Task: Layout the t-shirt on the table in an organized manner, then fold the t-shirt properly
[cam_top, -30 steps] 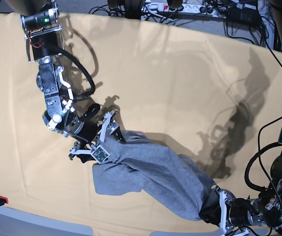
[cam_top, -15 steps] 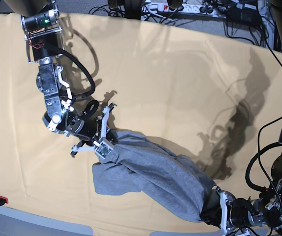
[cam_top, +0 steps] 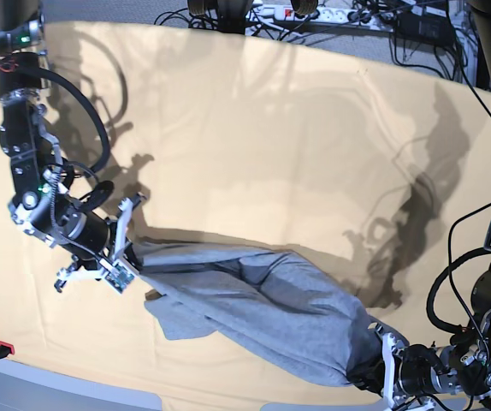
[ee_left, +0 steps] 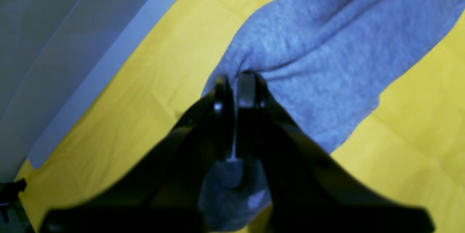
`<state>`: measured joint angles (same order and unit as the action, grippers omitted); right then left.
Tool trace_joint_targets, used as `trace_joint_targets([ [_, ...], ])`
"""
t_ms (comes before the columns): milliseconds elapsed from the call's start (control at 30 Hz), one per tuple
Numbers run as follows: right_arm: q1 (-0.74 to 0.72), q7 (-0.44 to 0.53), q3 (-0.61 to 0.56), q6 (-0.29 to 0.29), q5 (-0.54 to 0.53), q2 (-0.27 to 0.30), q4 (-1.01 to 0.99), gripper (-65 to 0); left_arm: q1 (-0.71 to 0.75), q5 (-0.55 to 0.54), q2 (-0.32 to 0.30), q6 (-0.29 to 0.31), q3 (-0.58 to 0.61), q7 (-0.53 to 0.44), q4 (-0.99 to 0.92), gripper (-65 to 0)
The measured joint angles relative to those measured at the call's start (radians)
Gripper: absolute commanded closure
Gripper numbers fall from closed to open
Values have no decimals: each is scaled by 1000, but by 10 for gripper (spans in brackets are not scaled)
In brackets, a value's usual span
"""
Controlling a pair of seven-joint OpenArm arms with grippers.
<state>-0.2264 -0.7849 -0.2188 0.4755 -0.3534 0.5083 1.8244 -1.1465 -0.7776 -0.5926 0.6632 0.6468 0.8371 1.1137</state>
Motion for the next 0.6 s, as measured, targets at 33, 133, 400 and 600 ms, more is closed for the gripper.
trace_joint_targets([
  [33,8,-3,11,3,-16,12,11,0,0,1,1,0,0,0,0,0],
  [133,40,-2,67,6,-53,51,53,0,4,0,3,1,0,0,0,0],
  [400,143,-12,303,98,-277,159,171,0,5,-18,8,4,0,-4,3,0],
  [600,168,-29,448,177,-402,196,204,0,5,-56,8,11,0,-4,3,0],
])
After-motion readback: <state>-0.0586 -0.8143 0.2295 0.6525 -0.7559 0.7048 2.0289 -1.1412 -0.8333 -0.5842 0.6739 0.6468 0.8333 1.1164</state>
